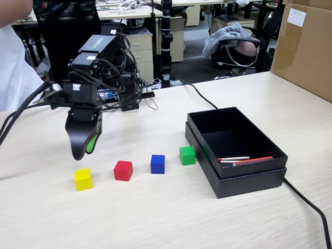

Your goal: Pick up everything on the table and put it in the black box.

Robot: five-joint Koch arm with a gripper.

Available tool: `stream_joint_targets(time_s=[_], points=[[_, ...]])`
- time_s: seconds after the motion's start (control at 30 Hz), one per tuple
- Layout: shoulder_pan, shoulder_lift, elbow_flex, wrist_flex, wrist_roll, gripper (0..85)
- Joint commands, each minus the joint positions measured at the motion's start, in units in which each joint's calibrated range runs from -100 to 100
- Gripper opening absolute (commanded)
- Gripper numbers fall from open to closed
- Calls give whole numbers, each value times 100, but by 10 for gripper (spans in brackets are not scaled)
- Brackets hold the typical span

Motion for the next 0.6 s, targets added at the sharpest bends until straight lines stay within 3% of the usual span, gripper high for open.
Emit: stream_joint_targets(time_s=[0.0, 0.27, 0.57], points=[[-83, 345, 608, -38, -117, 457], [-132, 1171, 889, -38, -171, 445], [-93, 2020, 1370, -38, -181, 283]])
